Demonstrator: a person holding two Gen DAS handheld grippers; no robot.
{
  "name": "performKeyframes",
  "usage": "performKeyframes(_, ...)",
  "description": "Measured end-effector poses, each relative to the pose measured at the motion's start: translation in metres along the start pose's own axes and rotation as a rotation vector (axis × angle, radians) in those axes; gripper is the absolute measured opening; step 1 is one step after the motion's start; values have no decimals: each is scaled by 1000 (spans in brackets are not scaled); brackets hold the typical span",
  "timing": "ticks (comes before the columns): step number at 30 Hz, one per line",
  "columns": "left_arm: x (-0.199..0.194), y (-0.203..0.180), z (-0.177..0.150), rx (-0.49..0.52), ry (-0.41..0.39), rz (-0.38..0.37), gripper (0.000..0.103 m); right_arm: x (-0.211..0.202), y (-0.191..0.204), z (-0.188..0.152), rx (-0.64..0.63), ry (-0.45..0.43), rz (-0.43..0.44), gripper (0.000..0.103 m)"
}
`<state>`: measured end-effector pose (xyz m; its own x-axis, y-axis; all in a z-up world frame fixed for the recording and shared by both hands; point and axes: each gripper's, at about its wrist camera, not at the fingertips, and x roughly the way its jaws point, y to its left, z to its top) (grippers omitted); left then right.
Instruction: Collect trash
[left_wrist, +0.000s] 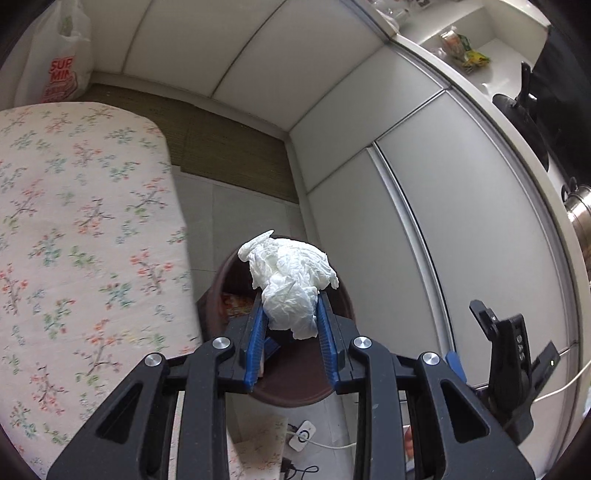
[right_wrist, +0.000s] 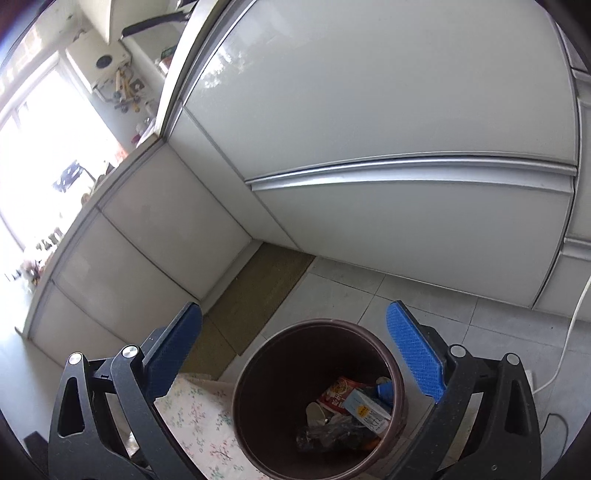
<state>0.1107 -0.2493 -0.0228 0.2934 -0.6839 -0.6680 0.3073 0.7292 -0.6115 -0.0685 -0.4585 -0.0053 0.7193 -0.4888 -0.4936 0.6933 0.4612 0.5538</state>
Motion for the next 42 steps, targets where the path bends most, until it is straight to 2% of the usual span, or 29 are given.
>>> performKeyframes(3,16,-11,6,19,17,-9,32,-5,-5,3,40,-24,10,96)
performKeyframes(5,24,-17,8,37,36,-2,48,-5,-6,4,42,-25,10,96)
performKeyframes(7,26,-20,8,45,41,2,59,-2,-7,2,44,-13,11,96)
performKeyframes(10,21,-18,6,47,22,9,66,4,-6,0,47,27,22,96)
performKeyframes(16,-2,13,-2,53,-19,87,69,13,13,-15,-4,107,59,96)
performKeyframes(19,-17,43,-13,39,-34,173,71,16,38,-34,-103,150,84,96)
performKeyframes(26,-55,116,-34,-29,-67,314,71,12,89,-86,-318,224,136,96)
performKeyframes(30,-83,143,-46,-5,-118,424,75,7,116,-120,-464,265,170,96)
performKeyframes(34,-119,149,-59,84,-251,564,84,-13,140,-145,-600,208,207,96)
performKeyframes(37,-150,135,-73,220,-415,697,89,-41,155,-161,-701,75,242,96)
performKeyframes(40,-181,119,-90,307,-583,740,96,-76,165,-177,-787,-79,299,96)
performKeyframes(41,-193,117,-97,318,-653,742,96,-85,166,-180,-804,-104,316,96)
performKeyframes(42,-200,118,-100,311,-690,739,96,-91,168,-184,-823,-112,336,96)
